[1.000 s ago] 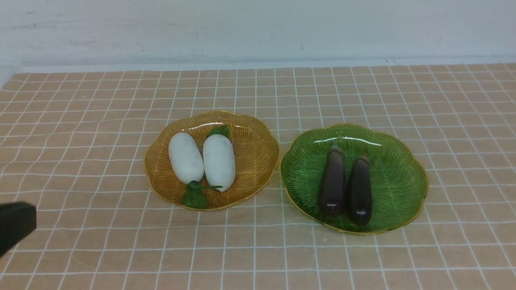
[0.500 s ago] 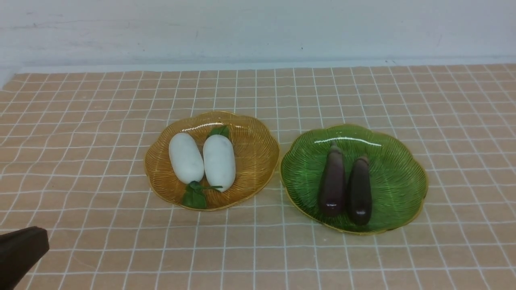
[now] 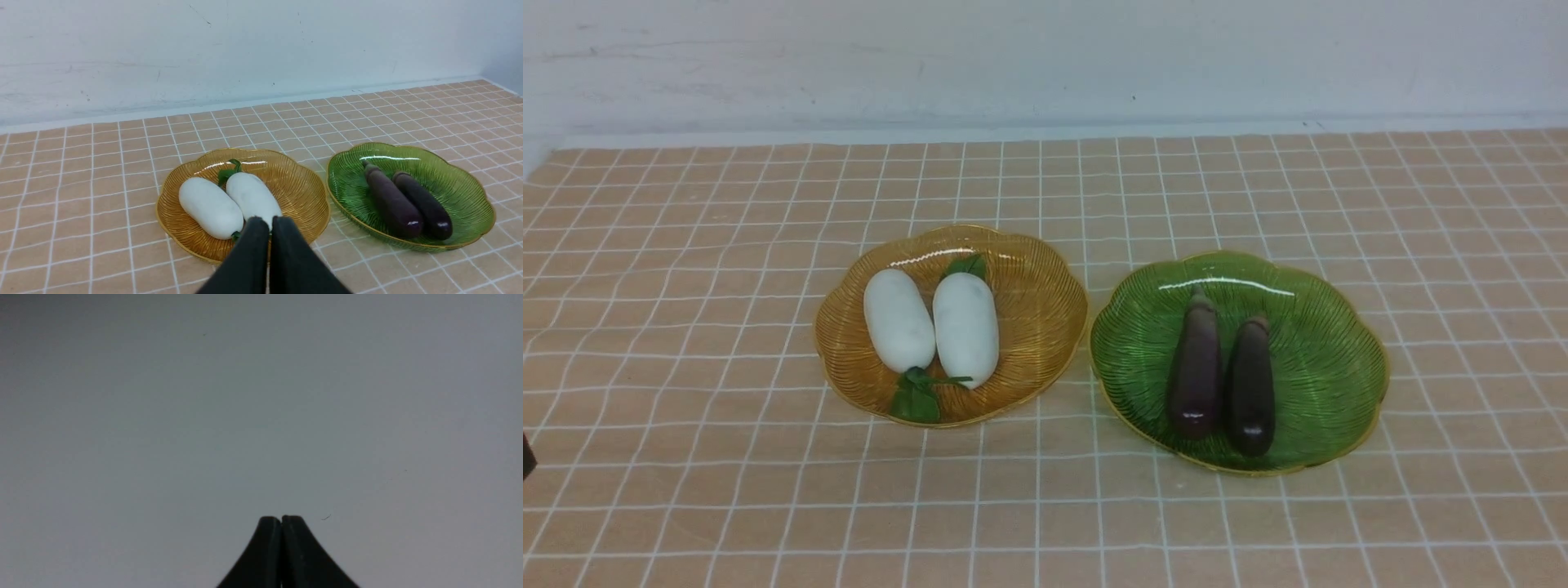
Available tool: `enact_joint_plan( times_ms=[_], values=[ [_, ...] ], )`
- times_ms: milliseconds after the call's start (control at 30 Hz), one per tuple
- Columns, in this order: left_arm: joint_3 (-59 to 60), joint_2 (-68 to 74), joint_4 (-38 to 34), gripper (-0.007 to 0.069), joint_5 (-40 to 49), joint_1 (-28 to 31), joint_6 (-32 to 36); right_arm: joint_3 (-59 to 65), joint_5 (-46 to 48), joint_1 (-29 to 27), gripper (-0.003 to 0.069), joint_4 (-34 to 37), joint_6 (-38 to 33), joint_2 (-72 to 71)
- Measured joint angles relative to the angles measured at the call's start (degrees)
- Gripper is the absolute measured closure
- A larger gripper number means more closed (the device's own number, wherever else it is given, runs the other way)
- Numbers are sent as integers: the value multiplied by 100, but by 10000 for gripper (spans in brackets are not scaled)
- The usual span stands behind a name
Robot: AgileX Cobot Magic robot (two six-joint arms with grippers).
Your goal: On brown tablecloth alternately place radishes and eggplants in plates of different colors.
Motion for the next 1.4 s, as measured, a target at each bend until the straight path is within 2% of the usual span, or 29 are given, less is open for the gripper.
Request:
enact_joint_plan(
  times_ms=[233, 467, 867, 967, 1400],
  values=[
    [0, 0, -85, 628, 0, 0, 0, 0, 0, 0, 674, -7, 0, 0],
    [302, -90, 553, 628, -163, 20, -6, 0, -2, 0, 674, -7, 0, 0],
    [3050, -1387, 786, 628, -1396, 1337, -16, 0, -2, 0, 674, -7, -7, 0],
    [3404, -1423, 838, 628, -1380, 1352, -11, 0, -2, 0, 674, -7, -73, 0],
    [3416, -1439, 999, 628, -1203, 1286, -11, 7, -2, 0, 674, -7, -112, 0]
  ],
)
